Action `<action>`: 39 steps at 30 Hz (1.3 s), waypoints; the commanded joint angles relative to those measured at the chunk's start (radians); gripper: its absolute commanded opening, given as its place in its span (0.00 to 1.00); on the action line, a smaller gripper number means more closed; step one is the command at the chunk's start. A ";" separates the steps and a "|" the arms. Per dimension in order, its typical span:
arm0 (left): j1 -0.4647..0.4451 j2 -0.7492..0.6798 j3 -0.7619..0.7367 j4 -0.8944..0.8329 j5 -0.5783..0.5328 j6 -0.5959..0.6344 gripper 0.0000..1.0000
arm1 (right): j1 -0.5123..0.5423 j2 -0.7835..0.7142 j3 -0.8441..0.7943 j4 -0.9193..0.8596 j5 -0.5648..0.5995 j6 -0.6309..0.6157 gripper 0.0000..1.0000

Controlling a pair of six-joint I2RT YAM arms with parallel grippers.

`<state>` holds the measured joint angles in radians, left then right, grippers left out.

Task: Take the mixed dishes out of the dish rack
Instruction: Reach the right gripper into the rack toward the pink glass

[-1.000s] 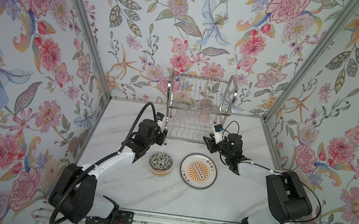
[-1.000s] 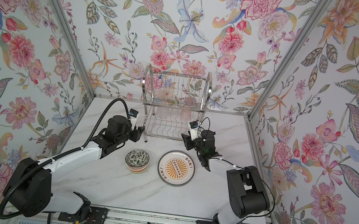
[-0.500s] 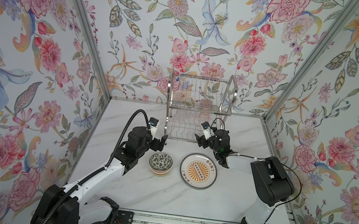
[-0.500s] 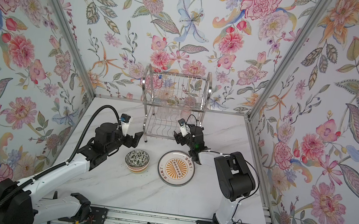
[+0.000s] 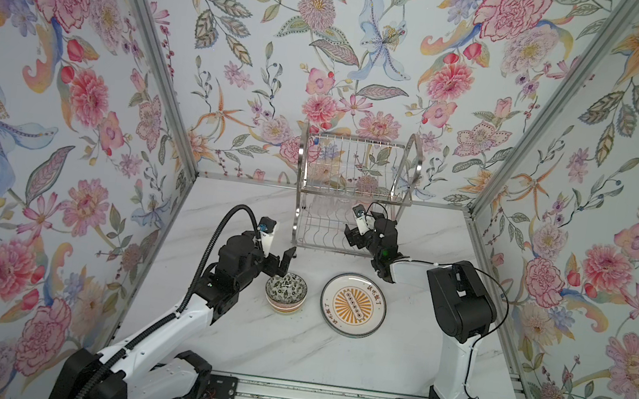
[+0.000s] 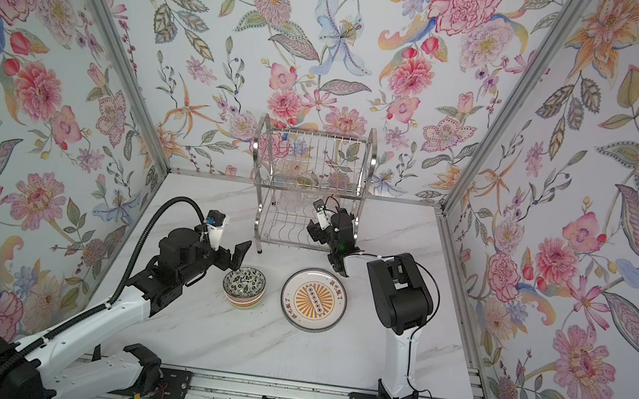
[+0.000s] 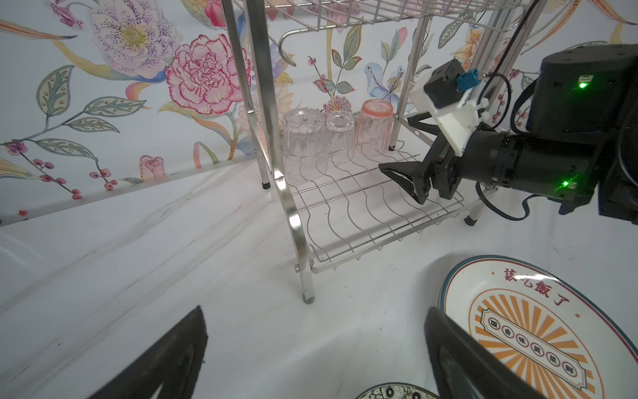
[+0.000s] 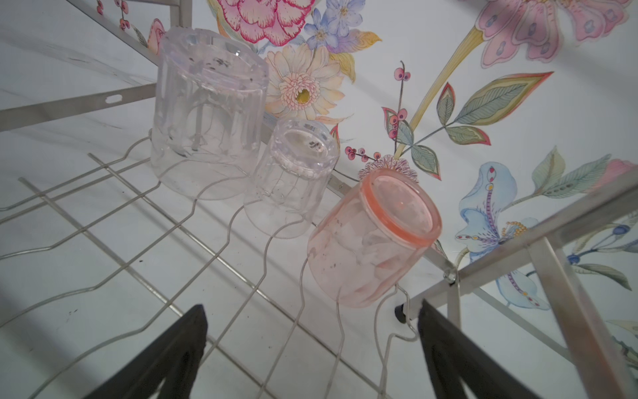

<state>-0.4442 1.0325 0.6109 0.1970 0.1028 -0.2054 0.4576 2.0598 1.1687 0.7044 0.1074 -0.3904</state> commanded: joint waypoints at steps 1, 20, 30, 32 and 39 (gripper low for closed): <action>-0.001 -0.014 -0.016 0.026 0.028 0.017 0.99 | -0.015 0.038 0.058 0.033 0.057 0.003 0.95; -0.002 -0.017 -0.017 0.015 0.029 0.015 0.99 | -0.076 0.200 0.268 0.006 0.045 0.050 0.95; -0.001 -0.002 -0.015 0.023 0.031 0.012 0.99 | -0.089 0.281 0.386 -0.023 0.070 0.064 0.94; -0.001 -0.001 -0.011 0.019 0.031 0.012 0.99 | -0.090 0.297 0.410 -0.026 0.072 0.066 0.94; -0.001 -0.011 -0.012 0.005 0.016 0.013 0.99 | -0.094 0.359 0.503 -0.047 0.061 0.082 0.93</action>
<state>-0.4442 1.0321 0.6086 0.2031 0.1265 -0.1986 0.3767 2.3825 1.6287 0.6811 0.1513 -0.3332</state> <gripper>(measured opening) 0.994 0.934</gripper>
